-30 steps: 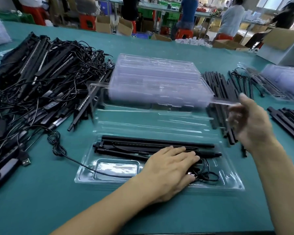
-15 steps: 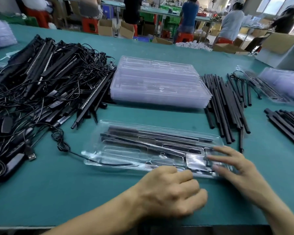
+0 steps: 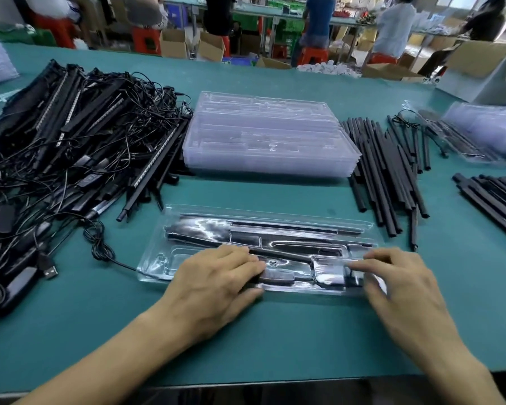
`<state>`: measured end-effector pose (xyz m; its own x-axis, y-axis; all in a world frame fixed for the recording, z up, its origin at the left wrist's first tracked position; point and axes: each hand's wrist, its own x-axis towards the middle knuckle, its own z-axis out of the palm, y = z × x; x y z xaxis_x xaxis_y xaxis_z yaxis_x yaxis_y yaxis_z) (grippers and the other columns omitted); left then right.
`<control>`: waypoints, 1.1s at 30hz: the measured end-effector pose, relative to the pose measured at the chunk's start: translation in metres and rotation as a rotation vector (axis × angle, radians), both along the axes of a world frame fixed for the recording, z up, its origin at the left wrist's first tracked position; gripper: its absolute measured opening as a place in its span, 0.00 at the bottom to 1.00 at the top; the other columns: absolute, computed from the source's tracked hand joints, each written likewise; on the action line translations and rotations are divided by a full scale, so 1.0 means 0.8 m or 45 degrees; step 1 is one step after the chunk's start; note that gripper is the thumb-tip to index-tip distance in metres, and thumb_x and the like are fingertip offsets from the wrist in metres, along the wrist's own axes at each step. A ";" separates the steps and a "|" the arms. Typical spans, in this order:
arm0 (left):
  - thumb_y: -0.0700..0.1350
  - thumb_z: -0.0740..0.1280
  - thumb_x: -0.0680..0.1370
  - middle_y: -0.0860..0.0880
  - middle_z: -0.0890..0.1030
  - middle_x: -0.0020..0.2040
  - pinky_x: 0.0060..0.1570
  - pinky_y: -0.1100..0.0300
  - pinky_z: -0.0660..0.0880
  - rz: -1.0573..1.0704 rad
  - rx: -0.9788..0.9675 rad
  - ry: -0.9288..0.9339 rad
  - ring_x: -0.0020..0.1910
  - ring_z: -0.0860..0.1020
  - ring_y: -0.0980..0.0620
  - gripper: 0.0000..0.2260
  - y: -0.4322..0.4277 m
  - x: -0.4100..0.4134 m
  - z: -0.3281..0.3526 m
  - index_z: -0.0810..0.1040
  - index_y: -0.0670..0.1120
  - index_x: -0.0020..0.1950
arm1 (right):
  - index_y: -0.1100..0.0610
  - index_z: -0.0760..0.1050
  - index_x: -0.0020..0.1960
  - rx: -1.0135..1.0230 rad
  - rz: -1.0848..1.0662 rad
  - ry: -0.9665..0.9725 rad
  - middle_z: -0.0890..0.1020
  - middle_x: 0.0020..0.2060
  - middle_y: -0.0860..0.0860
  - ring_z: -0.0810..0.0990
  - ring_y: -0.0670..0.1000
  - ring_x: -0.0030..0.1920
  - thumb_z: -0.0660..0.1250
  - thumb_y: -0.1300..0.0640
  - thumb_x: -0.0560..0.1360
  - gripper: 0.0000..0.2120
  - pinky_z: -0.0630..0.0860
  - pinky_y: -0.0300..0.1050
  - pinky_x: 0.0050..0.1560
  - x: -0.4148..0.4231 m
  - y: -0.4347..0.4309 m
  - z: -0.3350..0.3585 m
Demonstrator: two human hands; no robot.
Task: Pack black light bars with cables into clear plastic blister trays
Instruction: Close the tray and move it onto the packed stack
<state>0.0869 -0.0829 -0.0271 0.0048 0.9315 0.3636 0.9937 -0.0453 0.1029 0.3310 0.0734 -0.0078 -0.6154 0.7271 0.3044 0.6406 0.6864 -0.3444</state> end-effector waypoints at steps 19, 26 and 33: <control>0.63 0.61 0.75 0.54 0.76 0.41 0.42 0.54 0.74 0.062 0.094 0.185 0.41 0.74 0.49 0.17 0.020 0.009 -0.006 0.80 0.54 0.53 | 0.65 0.79 0.40 -1.193 -0.508 0.351 0.75 0.29 0.55 0.69 0.46 0.24 0.70 0.62 0.76 0.08 0.61 0.36 0.22 0.023 0.046 0.021; 0.61 0.62 0.73 0.51 0.76 0.41 0.37 0.53 0.73 0.073 0.071 0.288 0.39 0.75 0.47 0.15 0.024 0.015 -0.001 0.79 0.51 0.49 | 0.65 0.77 0.40 -1.378 -0.448 0.292 0.73 0.27 0.54 0.69 0.46 0.20 0.68 0.64 0.75 0.07 0.62 0.34 0.18 0.023 0.059 0.023; 0.61 0.60 0.75 0.52 0.78 0.43 0.38 0.54 0.75 -0.064 0.032 0.343 0.42 0.77 0.49 0.17 0.029 0.005 0.011 0.81 0.50 0.48 | 0.69 0.78 0.43 -1.400 -0.372 -0.185 0.81 0.35 0.63 0.81 0.56 0.30 0.73 0.66 0.72 0.06 0.76 0.38 0.23 0.010 0.093 0.050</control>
<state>0.0908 -0.0600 -0.0184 0.1504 0.9183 0.3663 0.9815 -0.0945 -0.1663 0.3392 0.1481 0.0319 -0.3568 0.6763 -0.6445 0.8087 -0.1217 -0.5755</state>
